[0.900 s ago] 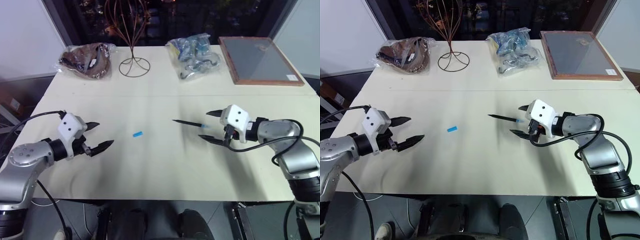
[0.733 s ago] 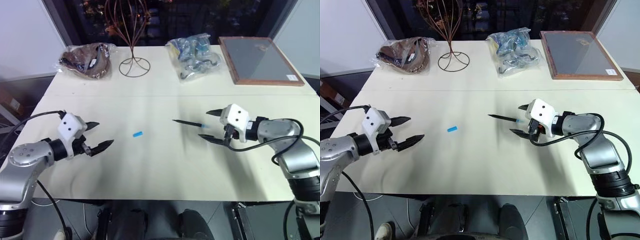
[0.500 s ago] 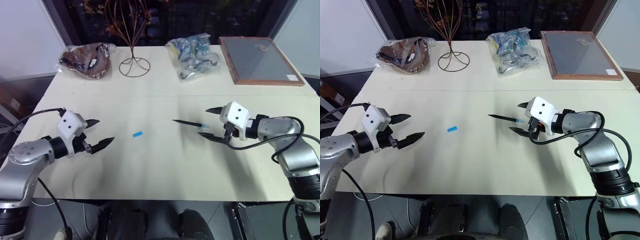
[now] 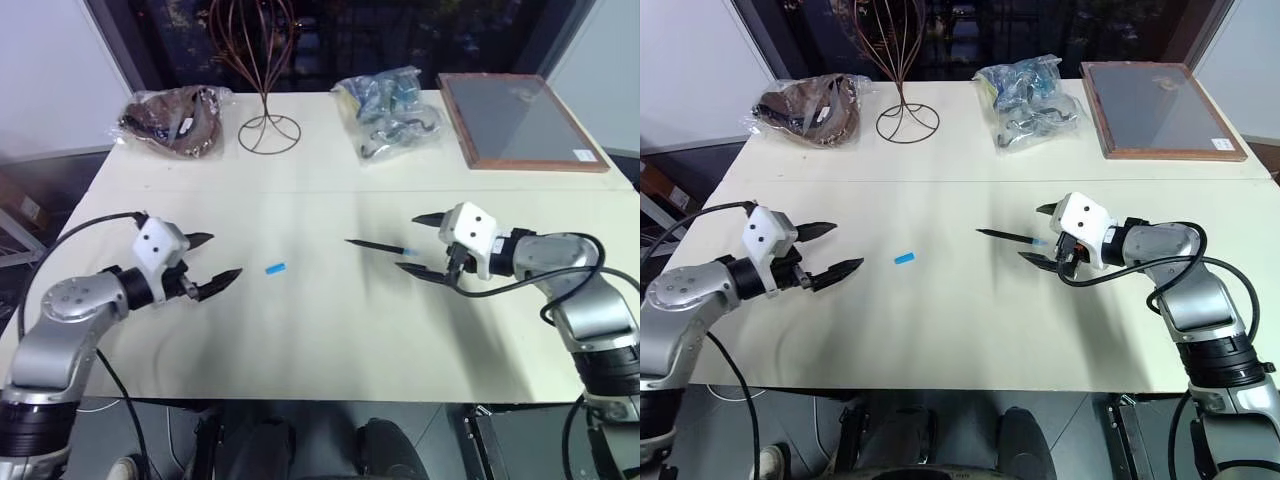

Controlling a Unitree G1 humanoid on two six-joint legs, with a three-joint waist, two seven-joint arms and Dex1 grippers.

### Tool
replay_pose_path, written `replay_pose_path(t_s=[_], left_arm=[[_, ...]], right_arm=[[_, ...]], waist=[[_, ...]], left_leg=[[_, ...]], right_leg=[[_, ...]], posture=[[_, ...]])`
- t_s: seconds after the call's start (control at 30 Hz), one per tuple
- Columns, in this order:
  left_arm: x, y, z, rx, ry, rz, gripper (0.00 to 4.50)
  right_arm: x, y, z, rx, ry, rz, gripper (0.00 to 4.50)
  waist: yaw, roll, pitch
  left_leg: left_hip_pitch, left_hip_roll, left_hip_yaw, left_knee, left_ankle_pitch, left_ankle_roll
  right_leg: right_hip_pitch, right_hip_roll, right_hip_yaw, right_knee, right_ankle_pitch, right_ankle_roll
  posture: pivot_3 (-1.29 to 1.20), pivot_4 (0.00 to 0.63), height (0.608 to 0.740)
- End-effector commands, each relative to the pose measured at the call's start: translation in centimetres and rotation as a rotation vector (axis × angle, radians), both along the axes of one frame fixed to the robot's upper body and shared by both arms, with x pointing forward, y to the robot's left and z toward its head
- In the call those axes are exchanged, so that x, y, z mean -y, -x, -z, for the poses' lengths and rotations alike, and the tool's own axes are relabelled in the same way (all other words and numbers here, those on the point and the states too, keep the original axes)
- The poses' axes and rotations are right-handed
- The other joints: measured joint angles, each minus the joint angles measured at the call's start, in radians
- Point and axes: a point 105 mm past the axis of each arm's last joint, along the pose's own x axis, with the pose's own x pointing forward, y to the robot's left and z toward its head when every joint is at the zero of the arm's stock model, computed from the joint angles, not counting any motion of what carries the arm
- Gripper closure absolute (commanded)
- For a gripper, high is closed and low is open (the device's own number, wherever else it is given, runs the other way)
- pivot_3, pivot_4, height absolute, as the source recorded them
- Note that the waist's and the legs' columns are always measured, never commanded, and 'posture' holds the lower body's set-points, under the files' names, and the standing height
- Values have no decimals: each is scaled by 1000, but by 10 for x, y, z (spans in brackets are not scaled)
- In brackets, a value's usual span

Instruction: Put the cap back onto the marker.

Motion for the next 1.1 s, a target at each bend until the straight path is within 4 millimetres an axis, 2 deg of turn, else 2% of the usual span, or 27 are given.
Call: replay_pose_path(t_s=[0.03,0.23,0.4,0.57,0.93,1.1], left_arm=[[1,-2,-3,23,-6,22,24],[-3,-10,14,-6,-61,46,24],[2,-21,24,36,-58,78,24],[14,-30,38,38,-83,160,24],[29,-65,40,74,-109,197,24],[38,-70,40,74,-119,233,24]], right_arm=[[-8,4,-10,46,-20,-21,0],[-17,7,-6,54,-36,-30,0],[-32,11,-5,70,-69,-35,0],[-38,16,-1,71,-98,-10,0],[-42,29,1,73,-132,43,0],[-41,31,1,73,-138,64,0]], waist=[[-2,0,0],[-2,0,0],[1,0,0],[1,0,0],[-3,0,0],[-3,0,0]], left_leg=[[0,0,0,0,0,0],[0,0,0,0,0,0],[0,0,-1,1,0,0],[0,-2,-1,1,0,0],[0,-3,-1,2,0,0],[0,-3,-1,2,0,0]], right_leg=[[0,0,0,0,0,0],[0,0,0,0,0,0],[0,0,-1,1,0,0],[0,0,-1,1,0,0],[-1,0,-1,3,0,0],[-1,0,-2,3,0,0]], posture=[[0,150,740],[0,150,740],[0,150,740],[0,150,740],[0,150,740],[0,150,740]])
